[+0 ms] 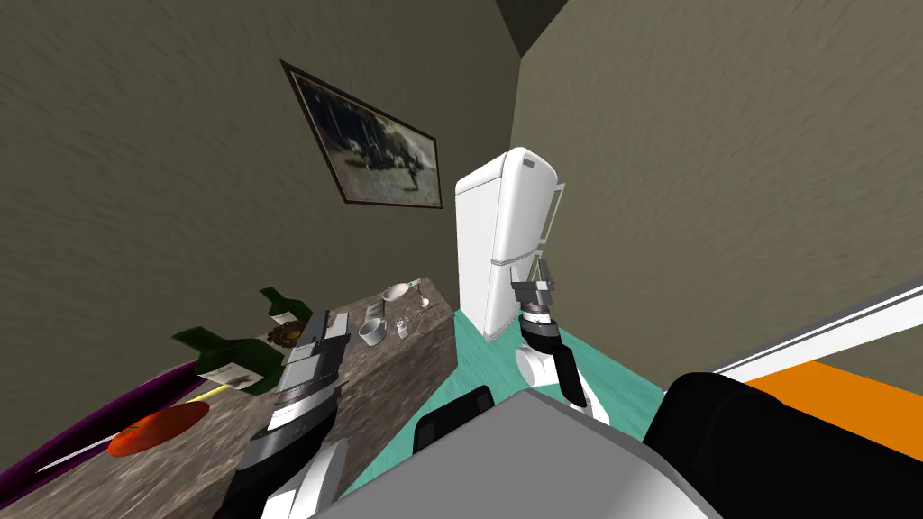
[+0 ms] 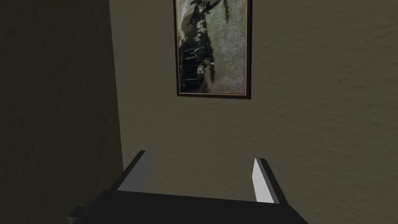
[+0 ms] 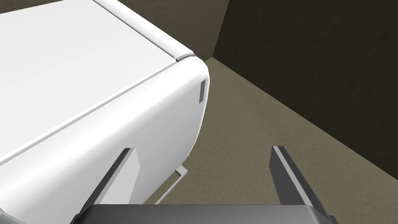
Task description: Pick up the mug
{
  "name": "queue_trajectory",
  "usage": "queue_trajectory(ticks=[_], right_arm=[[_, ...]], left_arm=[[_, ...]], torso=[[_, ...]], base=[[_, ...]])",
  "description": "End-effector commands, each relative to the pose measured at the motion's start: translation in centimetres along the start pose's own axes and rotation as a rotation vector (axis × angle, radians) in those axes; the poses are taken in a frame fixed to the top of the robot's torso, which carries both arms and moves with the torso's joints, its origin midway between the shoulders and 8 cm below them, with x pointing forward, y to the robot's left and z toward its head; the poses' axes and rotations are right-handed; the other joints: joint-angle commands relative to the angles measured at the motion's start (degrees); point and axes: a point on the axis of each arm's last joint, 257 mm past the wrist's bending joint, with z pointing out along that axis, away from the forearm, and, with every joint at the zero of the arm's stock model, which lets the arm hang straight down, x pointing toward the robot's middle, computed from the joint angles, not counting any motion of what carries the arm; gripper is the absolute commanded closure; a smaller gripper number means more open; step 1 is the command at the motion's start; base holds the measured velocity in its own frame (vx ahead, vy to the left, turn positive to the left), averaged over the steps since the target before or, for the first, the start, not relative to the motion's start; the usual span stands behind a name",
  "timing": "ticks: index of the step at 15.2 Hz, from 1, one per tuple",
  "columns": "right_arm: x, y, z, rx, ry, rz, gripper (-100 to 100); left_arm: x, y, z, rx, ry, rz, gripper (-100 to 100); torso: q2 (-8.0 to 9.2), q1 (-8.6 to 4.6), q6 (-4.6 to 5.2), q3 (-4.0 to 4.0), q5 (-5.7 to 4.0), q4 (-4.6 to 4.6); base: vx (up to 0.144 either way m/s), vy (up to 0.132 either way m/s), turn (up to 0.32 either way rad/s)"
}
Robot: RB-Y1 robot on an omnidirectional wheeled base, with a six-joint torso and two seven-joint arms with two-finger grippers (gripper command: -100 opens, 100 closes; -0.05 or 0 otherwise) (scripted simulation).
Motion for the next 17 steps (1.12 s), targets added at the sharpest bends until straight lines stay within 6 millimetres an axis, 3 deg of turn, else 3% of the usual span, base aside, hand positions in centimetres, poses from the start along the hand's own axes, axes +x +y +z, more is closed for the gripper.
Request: queue_trajectory(ticks=[1, 7, 15, 17], right_arm=[[0.0, 0.0, 0.0, 0.000, 0.000, 0.000, 0], [0.0, 0.0, 0.0, 0.000, 0.000, 0.000, 0], [0.0, 0.0, 0.0, 0.000, 0.000, 0.000, 0], [0.0, 0.0, 0.0, 0.000, 0.000, 0.000, 0]], left_arm=[[-0.1, 1.2, -0.1, -0.037, 0.026, 0.008, -100], [-0.8, 4.0, -0.4, -0.131, 0.058, 0.017, -100], [-2.7, 9.3, -1.6, -0.317, 0.092, 0.026, -100], [-2.7, 9.7, -1.7, -0.332, 0.093, 0.027, -100]], torso=[[0.00, 0.00, 0.00, 0.00, 0.00, 0.00], [0.02, 0.09, 0.01, 0.01, 0.02, 0.00], [0.03, 0.07, 0.00, 0.01, 0.02, 0.01], [0.02, 0.06, 0.01, 0.01, 0.02, 0.00]], base=[[-0.001, 0.002, -0.061], [-0.003, 0.012, -0.073], [-0.007, 0.010, -0.078], [-0.006, 0.007, -0.063]])
